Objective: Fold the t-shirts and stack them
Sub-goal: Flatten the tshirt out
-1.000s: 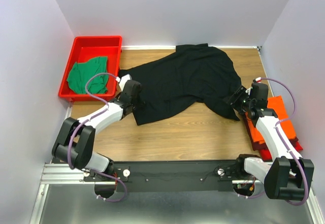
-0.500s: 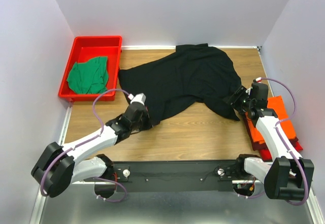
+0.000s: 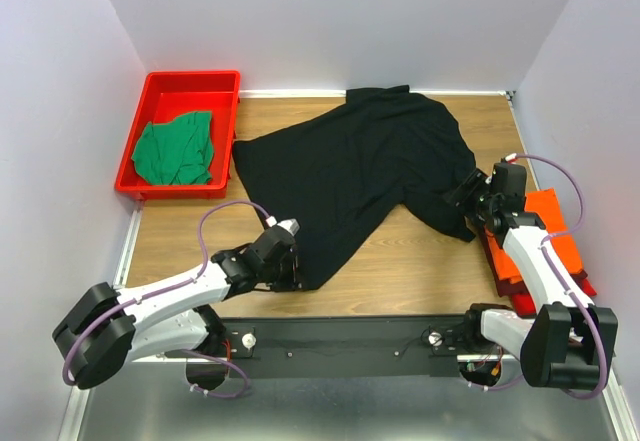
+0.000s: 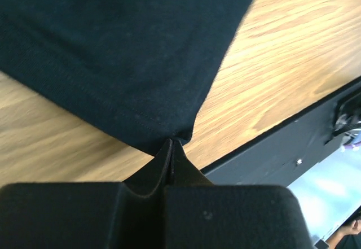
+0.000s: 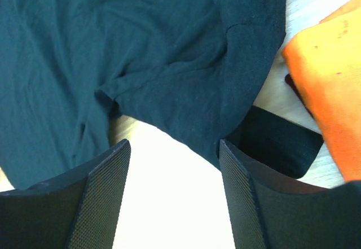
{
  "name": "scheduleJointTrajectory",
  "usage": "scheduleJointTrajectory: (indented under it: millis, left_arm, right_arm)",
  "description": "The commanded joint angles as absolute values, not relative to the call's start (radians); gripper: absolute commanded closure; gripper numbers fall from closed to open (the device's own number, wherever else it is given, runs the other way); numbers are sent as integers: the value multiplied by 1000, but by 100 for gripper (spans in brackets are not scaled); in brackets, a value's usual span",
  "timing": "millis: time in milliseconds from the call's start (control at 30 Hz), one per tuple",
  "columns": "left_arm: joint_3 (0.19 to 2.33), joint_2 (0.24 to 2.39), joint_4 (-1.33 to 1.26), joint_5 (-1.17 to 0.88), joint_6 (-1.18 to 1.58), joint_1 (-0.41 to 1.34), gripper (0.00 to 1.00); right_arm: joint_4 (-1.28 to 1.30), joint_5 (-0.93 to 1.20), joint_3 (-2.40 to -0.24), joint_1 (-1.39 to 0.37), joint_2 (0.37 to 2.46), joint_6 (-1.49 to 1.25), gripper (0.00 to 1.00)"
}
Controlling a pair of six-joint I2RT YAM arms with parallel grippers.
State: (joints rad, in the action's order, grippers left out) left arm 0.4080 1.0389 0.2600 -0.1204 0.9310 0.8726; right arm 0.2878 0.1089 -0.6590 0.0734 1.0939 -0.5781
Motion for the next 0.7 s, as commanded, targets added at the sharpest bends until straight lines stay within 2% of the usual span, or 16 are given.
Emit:
scheduleJointTrajectory:
  millis: [0, 433, 667]
  left_arm:
    - [468, 1022, 414, -147, 899, 877, 100]
    - [509, 930, 629, -179, 882, 839, 100]
    - [627, 890, 736, -127, 865, 819, 100]
  right_arm:
    - [316, 20, -663, 72, 1081, -572, 28]
    - [334, -21, -686, 72, 1111, -561, 28]
    - [345, -52, -696, 72, 1101, -566, 27]
